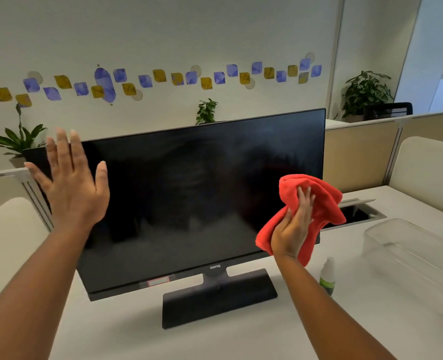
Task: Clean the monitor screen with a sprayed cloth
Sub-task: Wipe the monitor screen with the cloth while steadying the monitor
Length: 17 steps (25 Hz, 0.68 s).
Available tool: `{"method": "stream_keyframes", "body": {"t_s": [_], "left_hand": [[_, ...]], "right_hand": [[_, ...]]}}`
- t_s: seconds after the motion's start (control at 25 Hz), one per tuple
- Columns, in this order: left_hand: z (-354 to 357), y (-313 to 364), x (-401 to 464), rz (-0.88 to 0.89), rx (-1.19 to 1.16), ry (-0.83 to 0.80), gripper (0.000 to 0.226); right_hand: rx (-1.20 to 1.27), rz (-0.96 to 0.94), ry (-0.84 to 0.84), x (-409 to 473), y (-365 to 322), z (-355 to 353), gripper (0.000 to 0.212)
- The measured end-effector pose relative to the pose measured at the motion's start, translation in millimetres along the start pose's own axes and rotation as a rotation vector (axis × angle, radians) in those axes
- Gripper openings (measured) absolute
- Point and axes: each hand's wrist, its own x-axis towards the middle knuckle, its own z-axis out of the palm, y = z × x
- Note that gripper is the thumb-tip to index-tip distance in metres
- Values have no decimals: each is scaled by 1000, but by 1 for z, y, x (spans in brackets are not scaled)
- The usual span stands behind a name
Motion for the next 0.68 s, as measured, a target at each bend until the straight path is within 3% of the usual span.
{"method": "stream_keyframes", "body": {"t_s": [0.12,0.32,0.52,0.68], "left_hand": [[-8,-28,3,-56,18,-46,63],[-14,-34,6,-3,24,-85,61],[-13,-38,5,-13,22,-92,56],[-11,-39,5,-10,27,-78,55]], "right_hand": [[-120,145,-124,-8,10,4,47],[-316,48,-326,-57,0,29,64],[-352,-219,-414,-109,-20,56,62],[-419,-568,-521,-148,-37,76,67]]}}
